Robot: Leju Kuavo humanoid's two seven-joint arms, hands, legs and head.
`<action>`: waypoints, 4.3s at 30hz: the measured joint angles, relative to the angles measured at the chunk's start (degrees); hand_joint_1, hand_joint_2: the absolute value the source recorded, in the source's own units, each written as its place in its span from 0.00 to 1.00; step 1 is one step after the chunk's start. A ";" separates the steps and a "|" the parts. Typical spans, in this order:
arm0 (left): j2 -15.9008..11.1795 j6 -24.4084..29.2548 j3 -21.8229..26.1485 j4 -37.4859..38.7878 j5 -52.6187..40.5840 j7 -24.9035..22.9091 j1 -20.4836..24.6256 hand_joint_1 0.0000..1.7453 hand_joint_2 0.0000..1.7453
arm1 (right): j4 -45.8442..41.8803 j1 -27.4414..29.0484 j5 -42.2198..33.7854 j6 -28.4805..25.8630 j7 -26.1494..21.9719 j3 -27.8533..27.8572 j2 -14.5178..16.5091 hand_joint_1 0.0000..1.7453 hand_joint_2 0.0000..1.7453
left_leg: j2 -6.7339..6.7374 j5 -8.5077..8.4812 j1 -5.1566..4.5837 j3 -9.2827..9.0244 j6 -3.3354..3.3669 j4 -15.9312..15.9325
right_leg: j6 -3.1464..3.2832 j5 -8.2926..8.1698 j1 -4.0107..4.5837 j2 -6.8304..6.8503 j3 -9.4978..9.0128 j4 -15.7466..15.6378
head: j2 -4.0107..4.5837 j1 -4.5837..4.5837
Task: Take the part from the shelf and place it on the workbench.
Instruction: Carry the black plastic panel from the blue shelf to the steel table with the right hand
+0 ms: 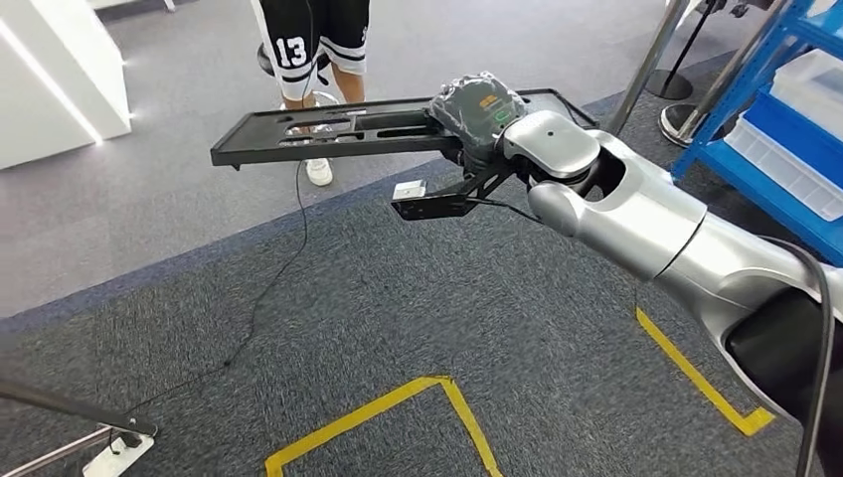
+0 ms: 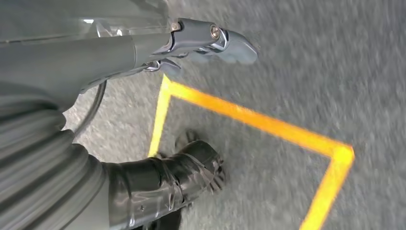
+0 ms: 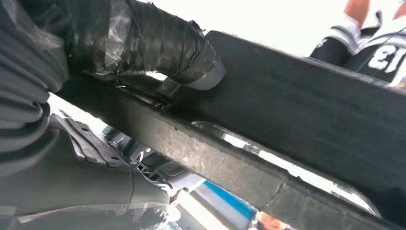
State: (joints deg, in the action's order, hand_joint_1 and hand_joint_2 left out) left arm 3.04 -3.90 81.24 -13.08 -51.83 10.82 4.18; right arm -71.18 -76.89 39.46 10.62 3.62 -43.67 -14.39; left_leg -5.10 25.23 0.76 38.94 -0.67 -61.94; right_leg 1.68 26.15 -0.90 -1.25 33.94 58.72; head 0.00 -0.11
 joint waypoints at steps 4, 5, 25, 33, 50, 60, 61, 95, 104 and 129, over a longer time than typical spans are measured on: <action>-0.32 2.05 -1.67 0.01 -3.19 -3.35 -0.06 0.00 1.00 | 0.13 0.10 0.09 -0.08 0.02 -0.04 0.28 1.00 1.00 | 4.66 5.05 0.28 5.86 -0.82 -12.48 | 0.20 0.23 0.22 2.99 -0.16 0.08 | 0.00 -0.10; -0.33 2.48 -2.07 0.01 -3.62 -4.18 -0.09 0.00 1.00 | 0.21 0.11 0.15 -0.10 0.01 -0.07 0.53 1.00 1.00 | 4.87 4.26 0.41 5.50 -0.93 -11.90 | 0.14 0.37 0.22 3.71 -0.19 0.16 | 0.00 -0.10; -0.64 2.85 -4.28 -0.01 -3.39 -2.46 -0.57 0.00 1.00 | 0.56 -1.26 0.45 -0.19 -0.28 -0.04 1.21 1.00 1.00 | -1.32 -1.59 -0.51 -2.62 2.05 3.30 | 0.26 0.01 0.67 -2.93 1.73 2.67 | 0.00 -0.05; -0.67 2.87 -4.28 0.01 -3.36 -2.23 -0.81 0.00 1.00 | 0.45 -1.72 0.56 -0.09 -0.38 -0.04 1.05 1.00 1.00 | 4.15 3.20 0.07 2.83 -0.39 -6.46 | 0.90 -0.53 0.69 1.67 -0.69 -0.97 | 0.00 -0.07; -0.81 3.46 -4.26 -0.04 -3.46 -2.22 -0.79 0.00 1.00 | 0.49 -1.55 0.73 -0.03 -0.51 0.02 0.22 1.00 1.00 | 2.75 -1.88 0.14 -1.90 1.92 3.11 | -1.74 9.00 0.28 1.37 6.97 16.44 | 0.00 0.01; -0.77 3.51 -4.28 -0.04 -3.65 -2.07 -0.99 0.00 1.00 | 0.42 -1.60 0.99 -0.01 -0.59 0.11 -0.27 1.00 1.00 | -3.48 -2.34 0.33 -1.15 0.46 2.97 | -0.02 -0.09 0.75 -1.35 0.95 1.07 | 0.00 -0.03; -0.76 3.51 -4.28 -0.04 -3.67 -2.07 -1.04 0.00 1.00 | 0.39 -1.62 1.05 -0.01 -0.60 0.11 -0.28 1.00 1.00 | -2.52 -1.83 0.23 -0.83 0.23 2.29 | 0.25 -0.31 0.65 -0.52 0.61 0.55 | 0.00 -0.08; -0.85 3.89 -4.26 -0.05 -4.01 -2.20 -1.05 0.00 1.00 | 0.33 -2.18 1.58 0.24 -0.53 0.24 -1.15 1.00 1.00 | 3.36 2.40 -0.01 2.91 -0.39 -5.63 | 0.55 -0.75 0.50 1.62 0.09 -0.15 | 0.00 -0.36; -0.81 3.94 -4.25 -0.06 -4.00 -2.29 -0.98 0.00 1.00 | 0.34 -2.31 1.63 0.66 -0.50 0.22 -0.95 1.00 1.00 | 8.15 -1.27 -0.19 -2.58 0.02 3.12 | -0.70 0.41 1.25 7.69 -0.11 0.53 | 0.01 -0.28; -0.98 4.76 -4.02 -0.04 -4.33 -3.41 -0.86 0.00 1.00 | 1.69 -2.82 1.85 1.10 0.36 -0.21 0.70 1.00 1.00 | 4.78 4.06 0.83 5.19 -1.49 -11.01 | 0.12 -1.26 0.27 4.26 0.01 -0.92 | 0.01 -0.35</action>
State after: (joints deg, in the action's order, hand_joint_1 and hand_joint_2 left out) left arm 2.07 0.86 77.22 -13.11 -56.16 7.41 3.32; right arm -69.49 -79.71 41.31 11.72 3.98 -43.88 -13.69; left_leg -0.32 29.30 1.59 44.12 -2.16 -72.95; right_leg 1.80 24.89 -0.63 3.01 33.95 57.80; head 0.01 -0.46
